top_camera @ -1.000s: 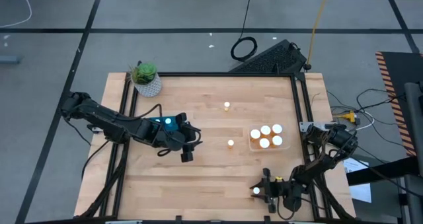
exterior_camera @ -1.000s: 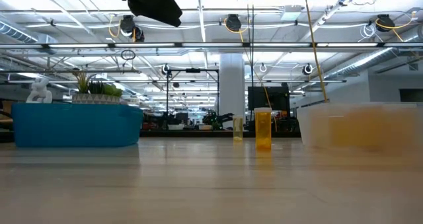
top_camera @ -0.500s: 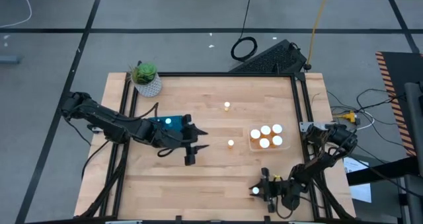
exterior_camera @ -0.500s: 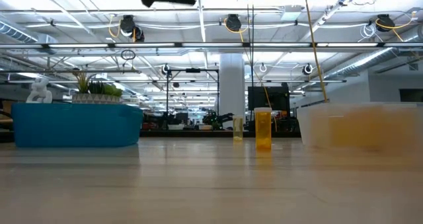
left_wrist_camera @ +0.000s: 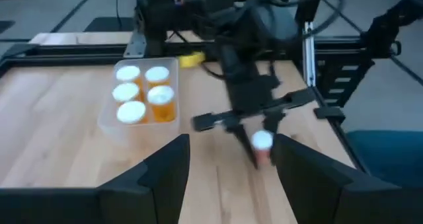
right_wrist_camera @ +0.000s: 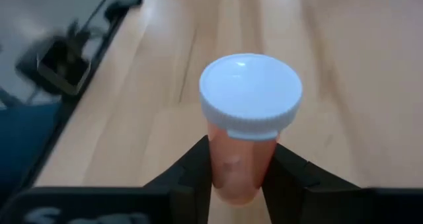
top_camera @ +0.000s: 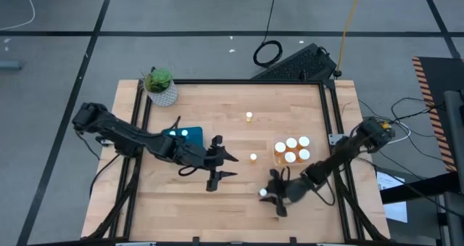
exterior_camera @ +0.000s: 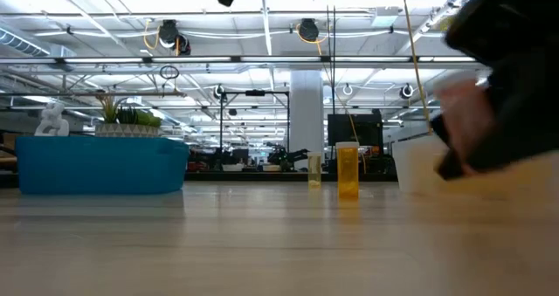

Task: Pick and place medicine bottles into bin by pill shape (circle, oval)
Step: Put the small red pill bottle into the blue bin

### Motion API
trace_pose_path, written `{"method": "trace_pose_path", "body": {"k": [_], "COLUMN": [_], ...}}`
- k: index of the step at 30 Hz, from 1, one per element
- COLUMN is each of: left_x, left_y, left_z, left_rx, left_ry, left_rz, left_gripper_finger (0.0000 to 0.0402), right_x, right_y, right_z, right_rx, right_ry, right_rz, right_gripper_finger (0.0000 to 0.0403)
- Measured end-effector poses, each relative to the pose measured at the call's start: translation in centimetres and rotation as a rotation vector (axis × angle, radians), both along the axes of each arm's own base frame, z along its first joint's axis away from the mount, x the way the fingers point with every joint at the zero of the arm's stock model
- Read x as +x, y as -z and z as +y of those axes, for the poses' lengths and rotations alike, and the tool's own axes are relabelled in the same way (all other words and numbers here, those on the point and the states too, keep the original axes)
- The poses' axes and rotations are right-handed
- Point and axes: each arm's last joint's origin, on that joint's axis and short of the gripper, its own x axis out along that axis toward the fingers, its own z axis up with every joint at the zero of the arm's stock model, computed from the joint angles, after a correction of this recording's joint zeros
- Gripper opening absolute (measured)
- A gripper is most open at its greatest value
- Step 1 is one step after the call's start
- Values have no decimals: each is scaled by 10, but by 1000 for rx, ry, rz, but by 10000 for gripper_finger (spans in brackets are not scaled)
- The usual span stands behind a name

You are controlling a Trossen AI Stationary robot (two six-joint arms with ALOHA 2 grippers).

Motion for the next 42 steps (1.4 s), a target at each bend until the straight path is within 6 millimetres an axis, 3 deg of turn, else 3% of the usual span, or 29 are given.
{"method": "trace_pose_path", "body": {"k": [8, 14, 26, 29, 42], "left_x": [3, 23, 86, 91, 96], "left_y": [8, 16, 21, 31, 35], "left_z": [0, -3, -11, -11, -5], "left_rx": [-32, -19, 52, 64, 59], "left_ry": [-16, -27, -50, -49, -61], "left_rz": [37, 81, 241, 303, 310], "left_gripper_finger": [292, 331, 281, 269, 237], "right_x": [21, 23, 28, 29, 29], "right_y": [-30, -46, -53, -54, -54], "right_z": [-44, -56, -55, -54, -55], "right_rx": [-48, -61, -128, -134, -168], "right_ry": [115, 136, 99, 97, 106], "right_rz": [7, -43, -81, -84, -90], "right_gripper_finger": [96, 96, 96, 96, 96]}}
